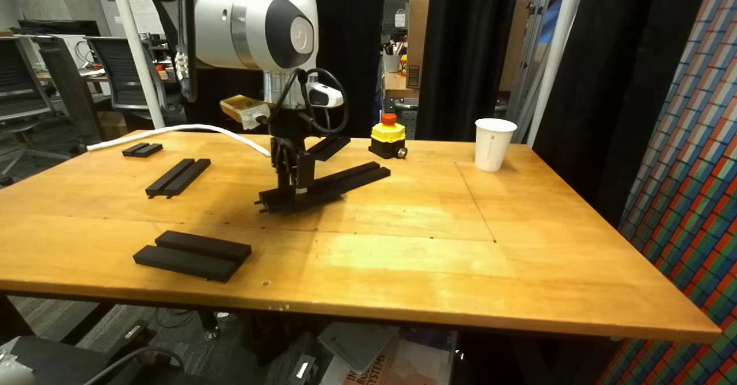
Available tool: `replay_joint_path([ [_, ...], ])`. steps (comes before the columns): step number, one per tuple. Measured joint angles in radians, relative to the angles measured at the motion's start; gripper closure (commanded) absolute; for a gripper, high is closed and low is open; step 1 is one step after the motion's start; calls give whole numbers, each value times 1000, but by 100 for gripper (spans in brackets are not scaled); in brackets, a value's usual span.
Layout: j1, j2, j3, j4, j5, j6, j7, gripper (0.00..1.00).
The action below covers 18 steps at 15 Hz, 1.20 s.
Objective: Connect the pads
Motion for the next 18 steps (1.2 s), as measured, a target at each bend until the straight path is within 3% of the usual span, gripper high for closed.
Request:
replay_joint_path([
  [6, -19, 2, -1, 8, 66, -1, -85, 54],
  [18, -17, 1, 0, -2, 97, -1, -85, 54],
])
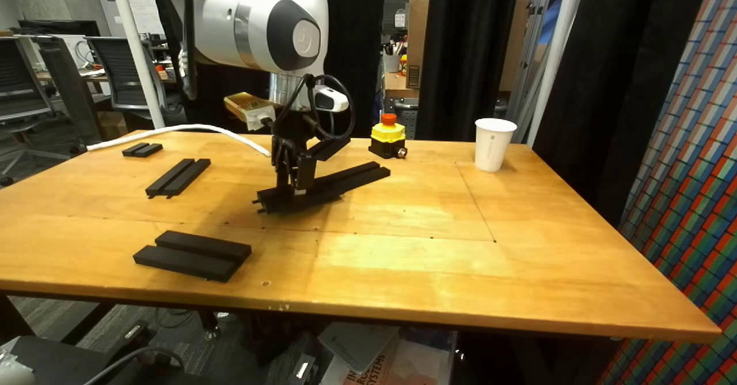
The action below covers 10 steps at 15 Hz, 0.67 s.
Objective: Connect the pads
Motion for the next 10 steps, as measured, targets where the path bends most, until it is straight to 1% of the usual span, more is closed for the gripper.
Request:
replay_joint_path([
  [10, 26, -21, 8, -25, 0, 3, 12, 54],
])
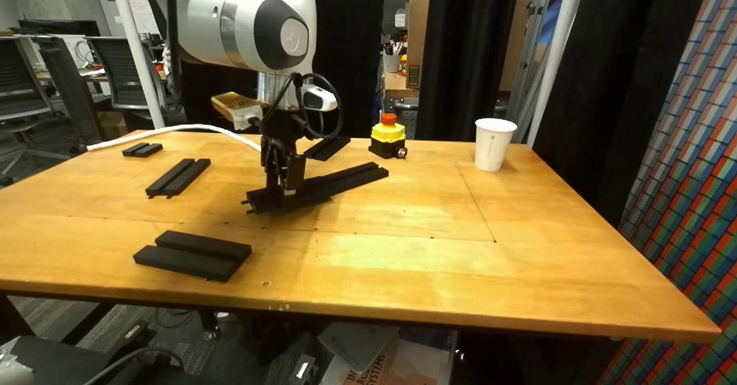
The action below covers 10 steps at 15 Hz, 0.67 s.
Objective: Connect the pads
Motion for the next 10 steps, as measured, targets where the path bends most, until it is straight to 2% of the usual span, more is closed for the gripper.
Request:
replay_joint_path([
  [10, 3, -2, -1, -7, 0, 38, -13, 54],
])
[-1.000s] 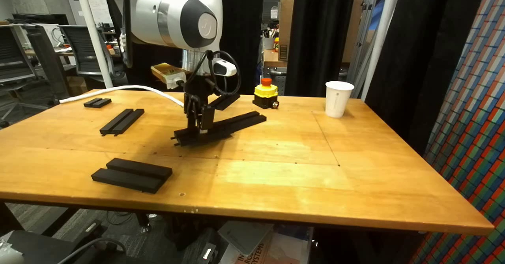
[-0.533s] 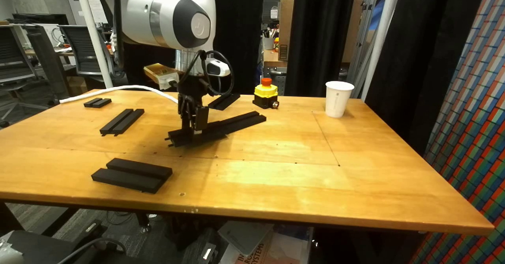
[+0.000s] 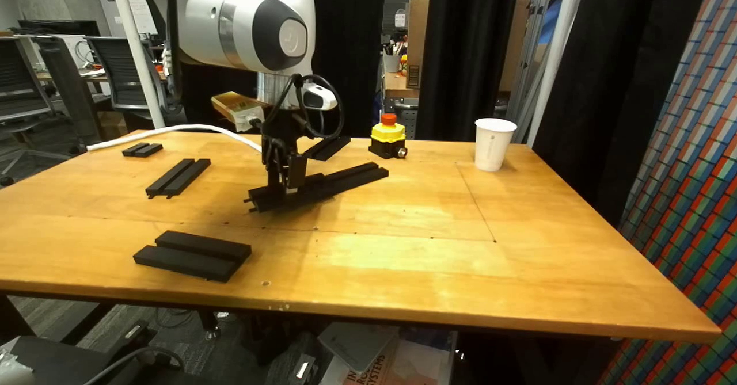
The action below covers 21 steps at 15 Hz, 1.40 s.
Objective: Connect the pads
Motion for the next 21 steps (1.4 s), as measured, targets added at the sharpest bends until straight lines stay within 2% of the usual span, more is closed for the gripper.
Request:
replay_joint_path([
  [21, 18, 5, 32, 1, 2, 1, 30, 54],
])
